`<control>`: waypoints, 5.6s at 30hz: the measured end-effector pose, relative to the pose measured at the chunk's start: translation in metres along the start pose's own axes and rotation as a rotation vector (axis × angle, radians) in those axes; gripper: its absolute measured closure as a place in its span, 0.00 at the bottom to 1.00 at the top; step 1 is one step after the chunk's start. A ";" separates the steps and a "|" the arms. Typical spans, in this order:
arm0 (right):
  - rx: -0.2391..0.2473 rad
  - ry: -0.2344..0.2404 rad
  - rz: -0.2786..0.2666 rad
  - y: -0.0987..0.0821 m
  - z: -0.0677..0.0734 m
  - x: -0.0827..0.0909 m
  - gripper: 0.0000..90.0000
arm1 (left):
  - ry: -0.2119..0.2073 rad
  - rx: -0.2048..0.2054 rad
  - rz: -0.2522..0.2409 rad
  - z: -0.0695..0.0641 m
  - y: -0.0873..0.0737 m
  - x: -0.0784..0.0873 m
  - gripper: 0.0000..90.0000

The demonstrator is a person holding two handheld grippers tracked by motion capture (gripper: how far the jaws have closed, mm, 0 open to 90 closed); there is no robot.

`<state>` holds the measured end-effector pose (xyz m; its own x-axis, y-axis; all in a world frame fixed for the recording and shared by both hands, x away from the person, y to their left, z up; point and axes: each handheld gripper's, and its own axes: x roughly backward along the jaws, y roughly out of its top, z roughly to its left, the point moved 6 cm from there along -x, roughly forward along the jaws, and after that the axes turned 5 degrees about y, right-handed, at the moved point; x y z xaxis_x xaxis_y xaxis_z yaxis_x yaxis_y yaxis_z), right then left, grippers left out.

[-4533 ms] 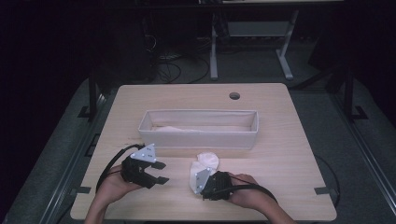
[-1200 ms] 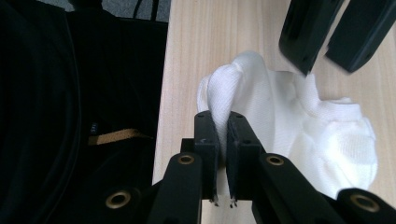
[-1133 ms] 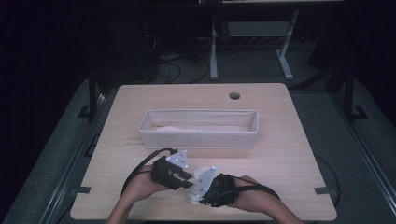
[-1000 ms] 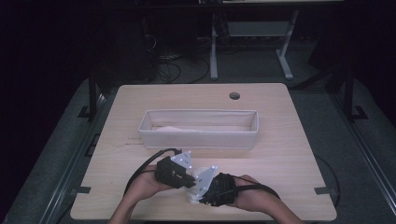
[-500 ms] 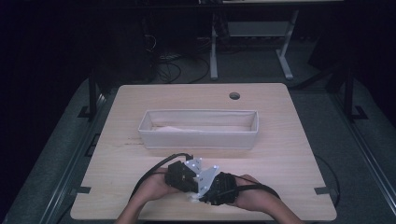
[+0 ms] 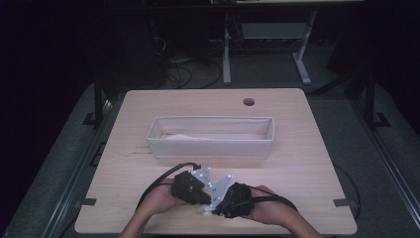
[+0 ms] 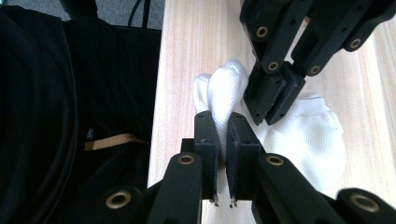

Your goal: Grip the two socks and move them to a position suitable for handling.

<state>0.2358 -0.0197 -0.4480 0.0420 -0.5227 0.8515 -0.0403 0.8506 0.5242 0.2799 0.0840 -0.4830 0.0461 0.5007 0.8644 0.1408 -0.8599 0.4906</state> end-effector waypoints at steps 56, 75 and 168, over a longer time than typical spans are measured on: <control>-0.071 0.050 0.020 0.010 -0.017 0.005 0.93 | 0.033 0.057 -0.073 0.006 -0.029 0.034 0.91; -0.248 0.078 0.108 -0.006 -0.064 -0.034 0.93 | 0.094 0.089 -0.100 0.010 -0.047 0.050 0.89; -0.113 0.054 0.096 0.004 -0.068 -0.035 0.57 | 0.112 0.109 -0.132 0.011 -0.053 0.061 0.84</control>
<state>0.3024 0.0063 -0.4769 0.0966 -0.4376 0.8939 0.0662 0.8990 0.4330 0.2860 0.1612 -0.4572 -0.0892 0.5894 0.8029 0.2448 -0.7684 0.5913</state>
